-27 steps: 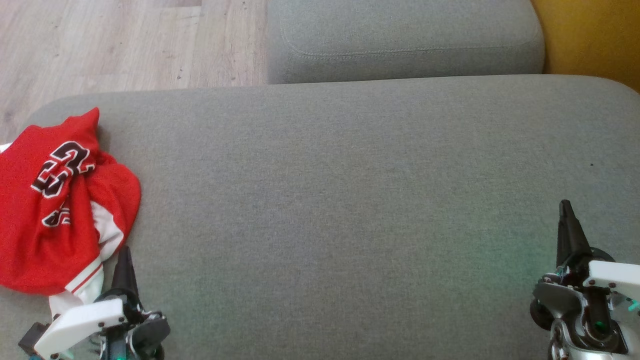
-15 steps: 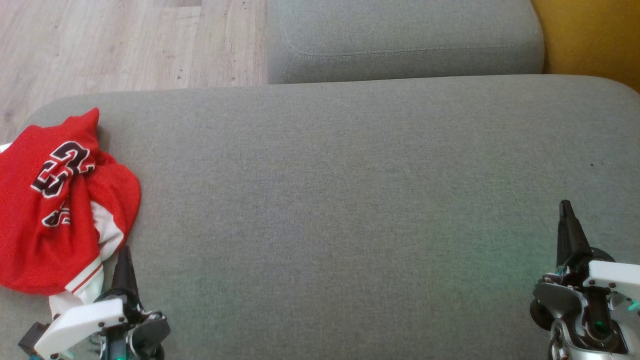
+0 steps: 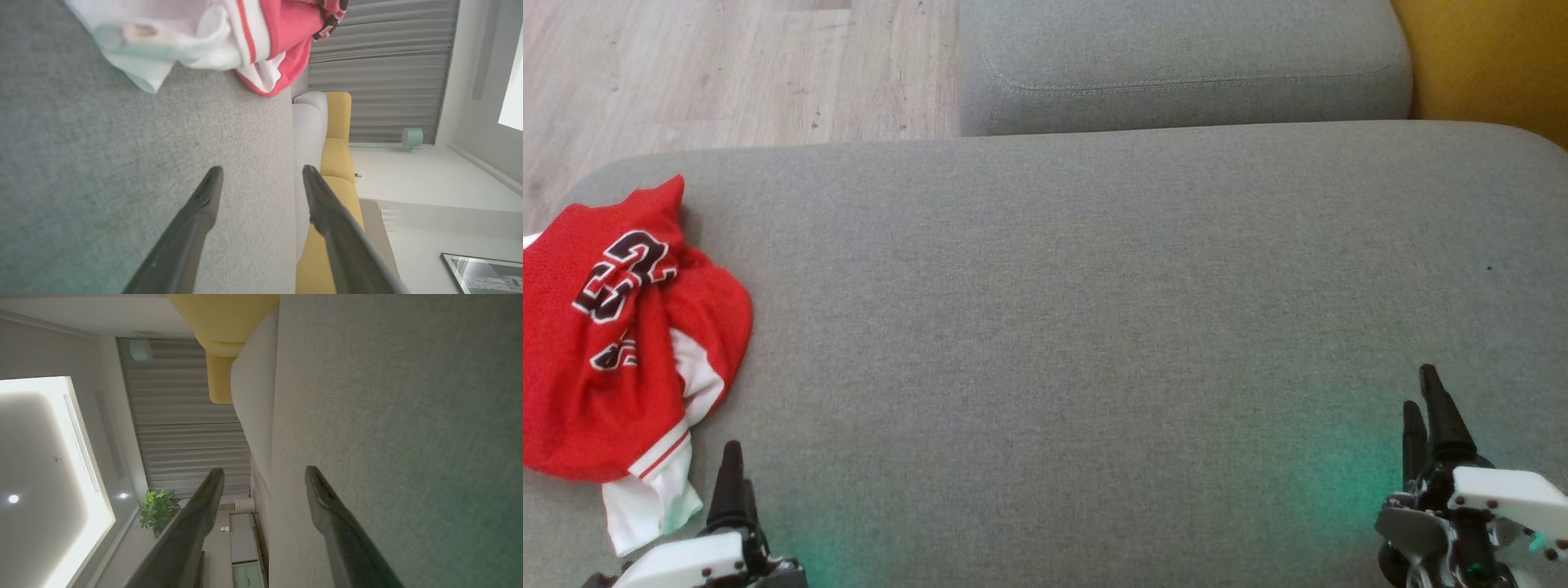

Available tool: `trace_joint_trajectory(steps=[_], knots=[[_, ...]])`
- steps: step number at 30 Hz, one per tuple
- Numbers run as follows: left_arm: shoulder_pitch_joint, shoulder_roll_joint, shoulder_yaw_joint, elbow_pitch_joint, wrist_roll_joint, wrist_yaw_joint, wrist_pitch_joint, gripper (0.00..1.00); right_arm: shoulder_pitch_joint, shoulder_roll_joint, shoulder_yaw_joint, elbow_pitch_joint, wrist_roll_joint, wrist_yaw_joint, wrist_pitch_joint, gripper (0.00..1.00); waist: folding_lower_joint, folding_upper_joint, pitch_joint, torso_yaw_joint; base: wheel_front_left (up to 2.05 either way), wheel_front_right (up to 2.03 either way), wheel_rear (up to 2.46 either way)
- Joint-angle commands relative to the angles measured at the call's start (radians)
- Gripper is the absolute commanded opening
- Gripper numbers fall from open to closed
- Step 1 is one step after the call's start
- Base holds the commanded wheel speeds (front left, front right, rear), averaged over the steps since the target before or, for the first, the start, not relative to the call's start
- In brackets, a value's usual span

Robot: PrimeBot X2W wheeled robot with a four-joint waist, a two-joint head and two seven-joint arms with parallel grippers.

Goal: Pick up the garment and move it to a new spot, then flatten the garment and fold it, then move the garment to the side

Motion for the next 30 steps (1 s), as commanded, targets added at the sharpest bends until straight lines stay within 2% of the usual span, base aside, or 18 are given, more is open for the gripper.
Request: trace_joint_trajectory(steps=[1,30], knots=[[-0.054,0.019,-0.002,-0.030,0.028,-0.001,-0.011,1.00,-0.065,-0.023,0.008,-0.031,-0.022,0.000,-0.011,1.00,0.0000,0.0000,0.001,0.000,0.00,0.00,0.00],[-0.125,0.044,-0.015,-0.020,0.403,-0.003,-0.094,1.00,-0.184,-0.063,0.099,0.053,-0.388,0.000,-0.095,1.00,0.0000,0.0000,0.039,-0.003,0.00,0.00,0.00]])
